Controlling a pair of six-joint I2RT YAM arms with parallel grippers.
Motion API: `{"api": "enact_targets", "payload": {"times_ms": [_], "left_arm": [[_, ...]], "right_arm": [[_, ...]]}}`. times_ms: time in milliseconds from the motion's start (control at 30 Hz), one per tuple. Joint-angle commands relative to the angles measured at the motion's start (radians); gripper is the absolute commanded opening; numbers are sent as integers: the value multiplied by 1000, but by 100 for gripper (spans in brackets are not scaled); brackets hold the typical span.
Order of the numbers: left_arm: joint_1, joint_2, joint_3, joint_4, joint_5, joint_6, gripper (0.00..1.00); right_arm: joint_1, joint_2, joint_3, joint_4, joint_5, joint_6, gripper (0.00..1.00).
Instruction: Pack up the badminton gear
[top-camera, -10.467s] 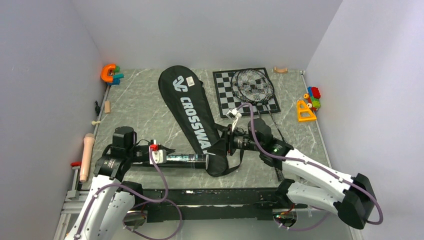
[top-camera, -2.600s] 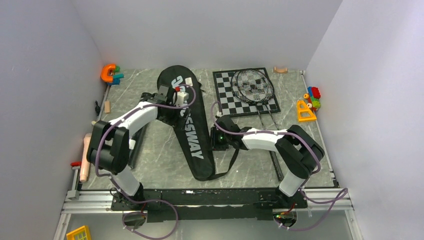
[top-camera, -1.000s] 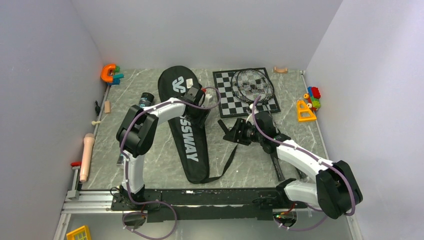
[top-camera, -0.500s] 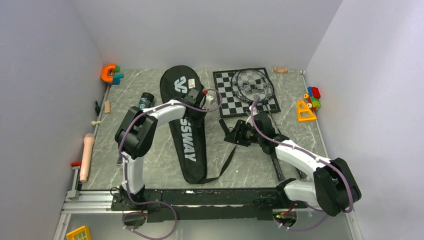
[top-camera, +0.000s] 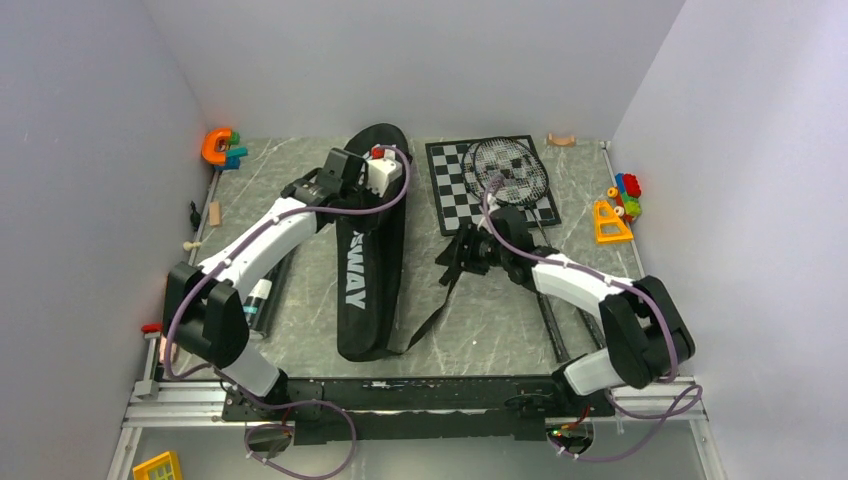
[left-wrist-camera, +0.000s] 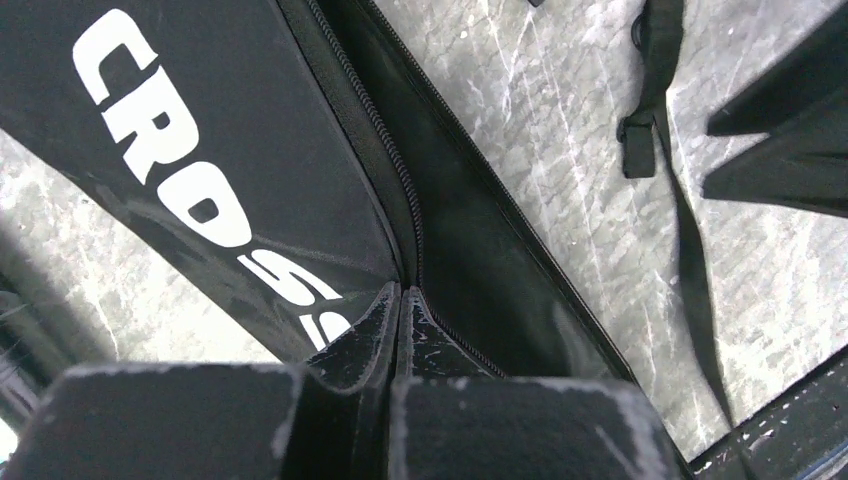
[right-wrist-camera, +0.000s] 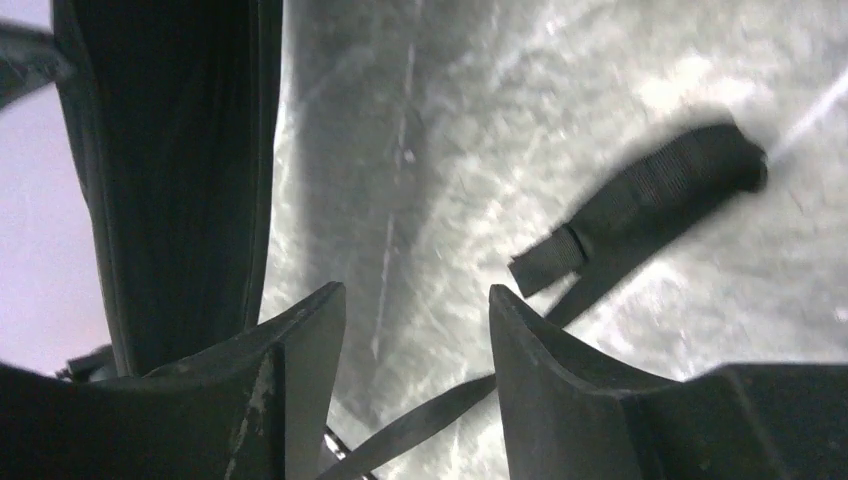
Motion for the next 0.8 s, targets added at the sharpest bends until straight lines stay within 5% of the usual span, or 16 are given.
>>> {"api": "enact_targets", "payload": {"times_ms": [0, 133, 400, 633, 767], "left_arm": [[27, -67, -26, -38, 72, 36, 0], [49, -91, -39, -50, 87, 36, 0], [83, -137, -17, -72, 104, 45, 0], [113, -179, -33, -61, 135, 45, 0], [120, -184, -94, -22, 149, 43, 0]], "right_arm": [[12, 64, 141, 23, 35, -18, 65], [-22, 65, 275, -150, 144, -72, 77], [-307, 69, 443, -497, 353, -150, 77], [-359, 178, 472, -566, 563, -147, 75], [-368, 222, 484, -551, 558, -145, 75]]}}
